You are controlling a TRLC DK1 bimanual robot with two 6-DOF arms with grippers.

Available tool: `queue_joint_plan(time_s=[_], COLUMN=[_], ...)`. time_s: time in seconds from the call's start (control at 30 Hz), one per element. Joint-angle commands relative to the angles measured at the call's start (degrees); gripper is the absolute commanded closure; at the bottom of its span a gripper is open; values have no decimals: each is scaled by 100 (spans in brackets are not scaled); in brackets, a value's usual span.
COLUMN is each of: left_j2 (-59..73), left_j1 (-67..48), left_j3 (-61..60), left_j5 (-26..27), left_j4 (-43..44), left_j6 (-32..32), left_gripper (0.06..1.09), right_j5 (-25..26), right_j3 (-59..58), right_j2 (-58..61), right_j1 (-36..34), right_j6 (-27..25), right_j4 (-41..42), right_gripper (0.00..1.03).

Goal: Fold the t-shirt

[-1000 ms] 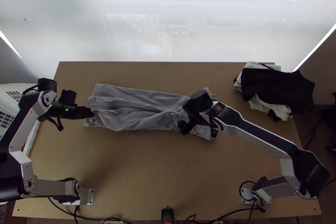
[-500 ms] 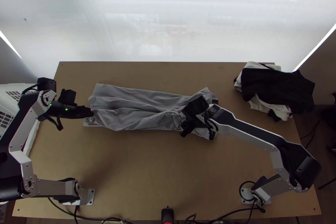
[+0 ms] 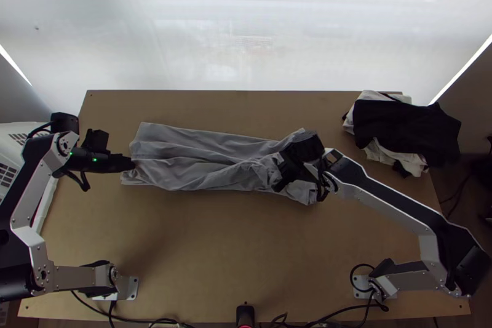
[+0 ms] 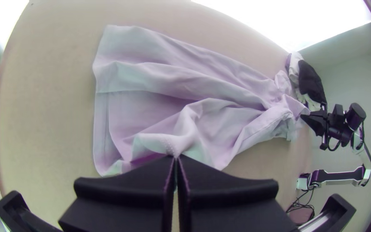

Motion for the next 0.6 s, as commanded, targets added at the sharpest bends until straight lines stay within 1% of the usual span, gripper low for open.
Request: queue_joint_plan(time_s=[0.0, 0.27, 0.33, 0.57], left_j2=[-344, -845, -968, -1364], left_j1=[31, 198, 242, 330], left_j3=[45, -17, -61, -192], left_j5=[-3, -3, -3, -3], left_j4=[-156, -446, -508, -719], left_j6=[-18, 88, 158, 308], left_gripper=[105, 105, 105, 105], right_j5=[2, 125, 239, 388], right_j3=[-14, 30, 65, 285], right_j2=[-735, -1772, -2036, -2783], right_j1=[-324, -658, -676, -728], right_j6=[27, -61, -114, -114], right_j4=[-482, -1282, -1476, -2293], right_gripper=[100, 100, 100, 100])
